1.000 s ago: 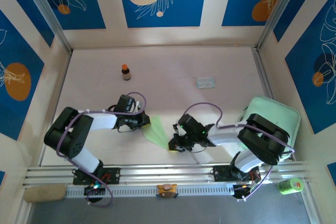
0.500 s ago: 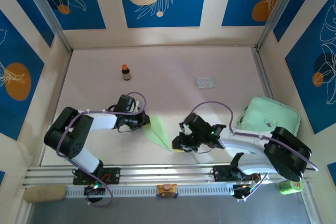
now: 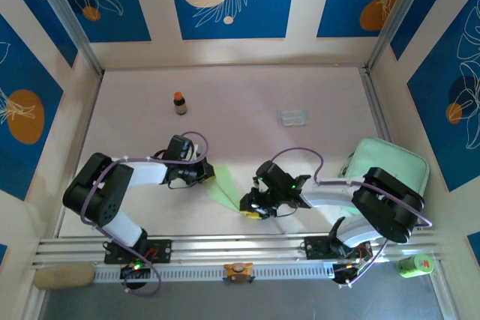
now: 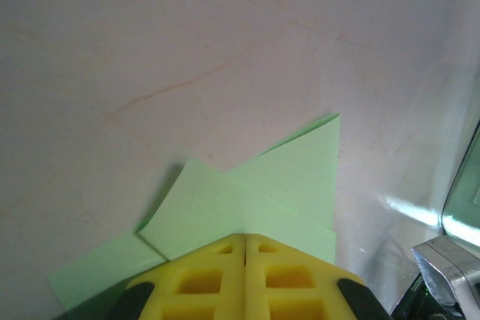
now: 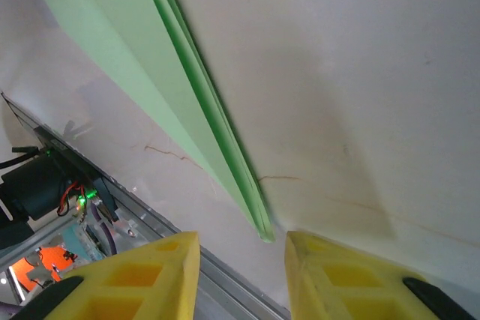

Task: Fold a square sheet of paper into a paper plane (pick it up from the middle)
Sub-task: Fourth fold the wing at the center of the table, then turn over the paper at the center of the table.

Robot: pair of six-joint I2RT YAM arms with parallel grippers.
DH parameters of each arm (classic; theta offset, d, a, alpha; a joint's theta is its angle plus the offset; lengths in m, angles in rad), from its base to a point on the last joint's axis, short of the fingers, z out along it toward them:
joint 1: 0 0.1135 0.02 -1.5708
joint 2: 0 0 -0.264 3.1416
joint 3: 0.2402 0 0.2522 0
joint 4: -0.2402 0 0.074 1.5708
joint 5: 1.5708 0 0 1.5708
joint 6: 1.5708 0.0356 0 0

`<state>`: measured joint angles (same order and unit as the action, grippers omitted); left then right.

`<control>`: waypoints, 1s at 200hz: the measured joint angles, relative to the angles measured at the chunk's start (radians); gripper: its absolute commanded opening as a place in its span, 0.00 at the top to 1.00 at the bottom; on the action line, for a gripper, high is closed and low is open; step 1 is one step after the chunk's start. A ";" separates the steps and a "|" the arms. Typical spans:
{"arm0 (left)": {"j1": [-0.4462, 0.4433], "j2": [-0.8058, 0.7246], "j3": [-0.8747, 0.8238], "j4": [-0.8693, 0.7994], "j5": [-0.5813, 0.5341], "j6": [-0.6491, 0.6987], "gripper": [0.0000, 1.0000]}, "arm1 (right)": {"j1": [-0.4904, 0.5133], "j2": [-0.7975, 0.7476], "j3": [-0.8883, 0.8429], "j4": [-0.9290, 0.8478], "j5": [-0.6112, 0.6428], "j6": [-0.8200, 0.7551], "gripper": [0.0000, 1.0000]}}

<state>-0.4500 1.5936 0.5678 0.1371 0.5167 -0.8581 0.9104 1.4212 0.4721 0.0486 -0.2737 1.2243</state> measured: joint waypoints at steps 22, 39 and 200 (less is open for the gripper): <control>0.000 0.000 0.000 0.000 0.000 0.000 1.00 | 0.000 0.010 0.000 0.018 -0.004 0.009 0.65; 0.000 0.000 0.000 0.000 0.000 0.000 1.00 | 0.000 0.011 0.000 0.023 -0.006 0.015 0.65; 0.000 0.000 0.002 -0.003 0.000 -0.005 1.00 | -0.013 0.049 0.020 0.046 -0.014 0.037 0.67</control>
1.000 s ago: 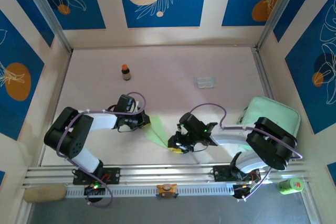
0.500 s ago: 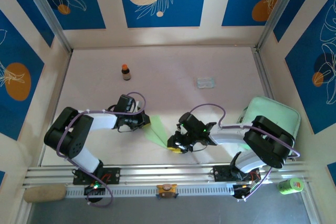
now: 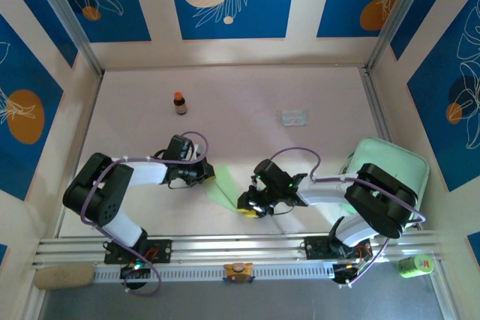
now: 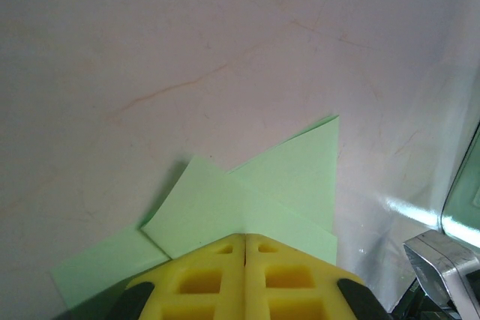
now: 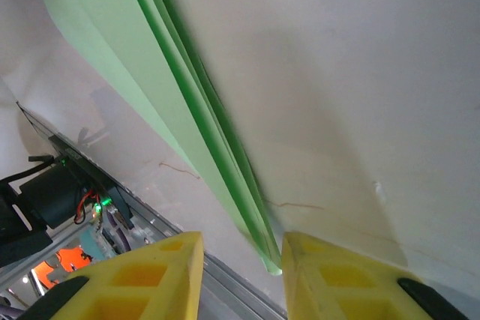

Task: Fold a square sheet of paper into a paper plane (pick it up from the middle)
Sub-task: Turn over the paper at the center of the table.

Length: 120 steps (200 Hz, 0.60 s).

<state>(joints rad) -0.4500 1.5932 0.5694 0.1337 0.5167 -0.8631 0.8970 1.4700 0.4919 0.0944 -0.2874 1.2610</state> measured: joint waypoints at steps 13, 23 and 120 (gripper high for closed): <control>0.000 0.000 0.000 0.000 0.000 -0.002 1.00 | -0.003 0.000 0.000 0.002 0.008 0.000 0.67; 0.000 0.000 0.000 0.000 0.000 -0.003 1.00 | -0.005 0.000 0.000 0.003 0.011 0.000 0.67; 0.000 -0.001 0.000 0.000 0.000 -0.027 1.00 | 0.019 -0.005 0.050 -0.134 0.017 -0.003 0.67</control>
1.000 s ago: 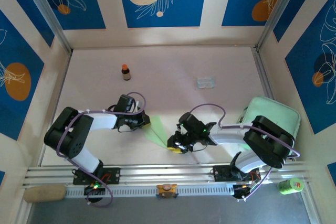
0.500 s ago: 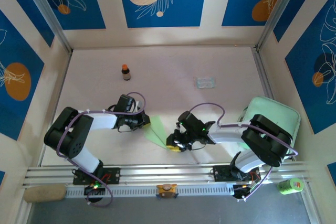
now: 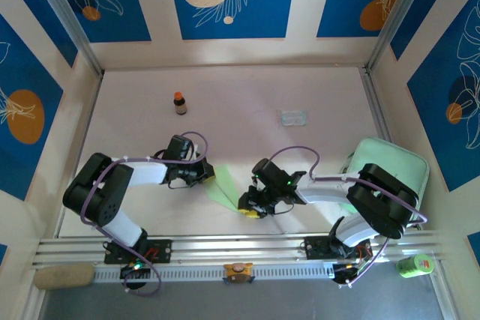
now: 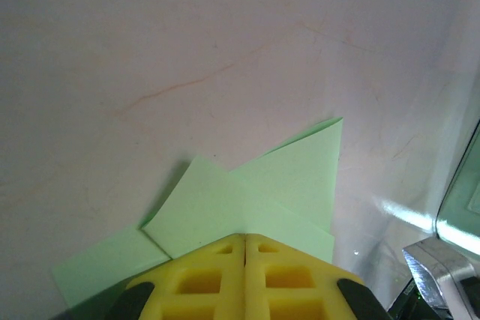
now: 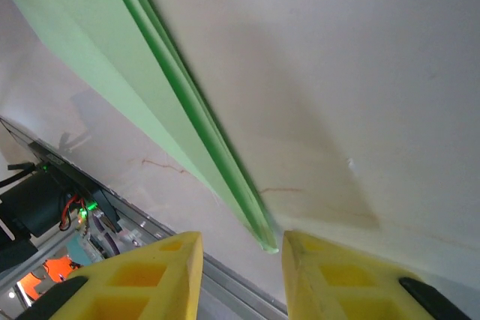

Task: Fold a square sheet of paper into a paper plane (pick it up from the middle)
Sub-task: Turn over the paper at the center of the table.

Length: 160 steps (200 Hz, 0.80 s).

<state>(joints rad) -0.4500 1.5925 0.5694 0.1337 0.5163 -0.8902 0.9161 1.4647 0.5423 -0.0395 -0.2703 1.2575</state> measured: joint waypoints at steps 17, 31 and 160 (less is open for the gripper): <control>0.000 0.000 0.000 0.000 0.000 -0.003 1.00 | 0.008 0.020 0.014 -0.013 -0.004 0.000 0.67; 0.000 0.000 0.000 0.000 0.000 -0.003 1.00 | 0.008 0.039 0.029 -0.028 -0.012 0.000 0.68; 0.001 -0.002 0.000 -0.002 0.000 -0.011 1.00 | -0.007 -0.014 -0.016 0.101 0.034 0.007 0.70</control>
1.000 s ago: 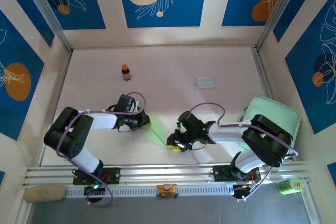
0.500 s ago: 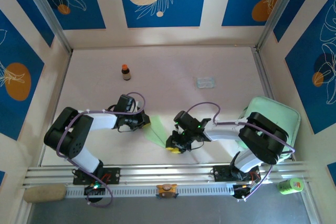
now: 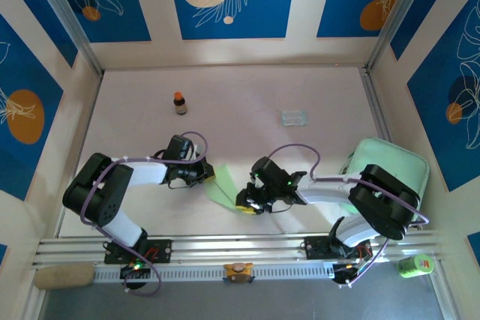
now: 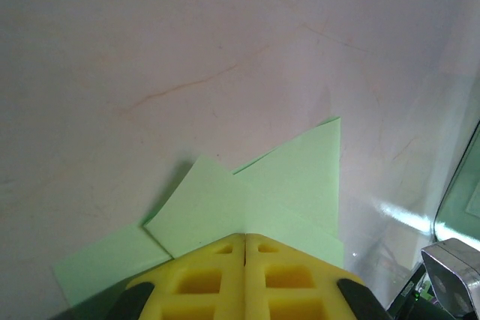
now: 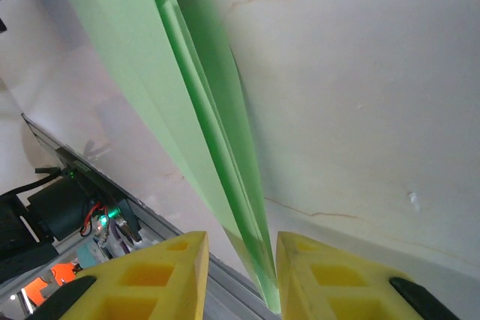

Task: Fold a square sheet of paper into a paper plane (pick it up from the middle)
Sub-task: Turn over the paper at the center of the table.

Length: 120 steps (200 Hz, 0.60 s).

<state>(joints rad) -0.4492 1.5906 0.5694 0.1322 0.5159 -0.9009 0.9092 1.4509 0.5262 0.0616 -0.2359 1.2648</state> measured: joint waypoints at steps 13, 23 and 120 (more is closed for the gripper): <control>0.000 0.000 0.000 0.000 0.000 -0.005 1.00 | 0.000 0.000 -0.008 0.021 0.000 0.000 0.70; 0.000 0.000 0.000 0.000 0.000 -0.008 1.00 | -0.001 0.000 -0.011 0.037 -0.001 0.000 0.70; 0.000 -0.005 0.000 -0.011 -0.001 -0.010 1.00 | -0.005 0.028 -0.013 0.111 -0.008 -0.009 0.86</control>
<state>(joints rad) -0.4492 1.5852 0.5694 0.1211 0.5148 -0.9112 0.9047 1.4788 0.5137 0.1726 -0.2440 1.2556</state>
